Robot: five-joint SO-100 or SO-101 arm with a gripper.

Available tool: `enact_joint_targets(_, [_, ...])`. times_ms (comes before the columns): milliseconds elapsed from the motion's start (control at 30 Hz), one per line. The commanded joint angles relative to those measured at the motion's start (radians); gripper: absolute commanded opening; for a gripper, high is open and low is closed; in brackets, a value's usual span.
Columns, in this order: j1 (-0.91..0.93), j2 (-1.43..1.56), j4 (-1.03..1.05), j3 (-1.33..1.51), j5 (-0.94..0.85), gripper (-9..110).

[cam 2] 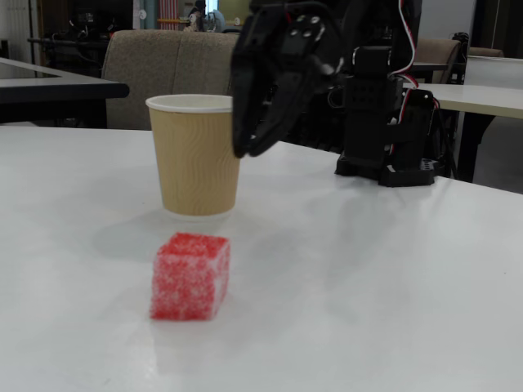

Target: Grasp a red cube and put it in the cup.

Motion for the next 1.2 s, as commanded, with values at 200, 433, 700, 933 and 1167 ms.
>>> enact_joint_targets(200, [0.078, -0.078, -0.118, -0.133, -0.035, 7])
enact_joint_targets(433, [0.097, -0.121, -0.158, -0.133, -0.06, 14])
enact_joint_targets(700, [-0.006, -0.107, -0.155, -0.114, -0.06, 21])
enact_joint_targets(933, [-0.035, -0.141, -0.209, -0.112, -0.083, 26])
enact_joint_targets(1167, [0.017, -0.198, -0.256, -0.117, -0.109, 26])
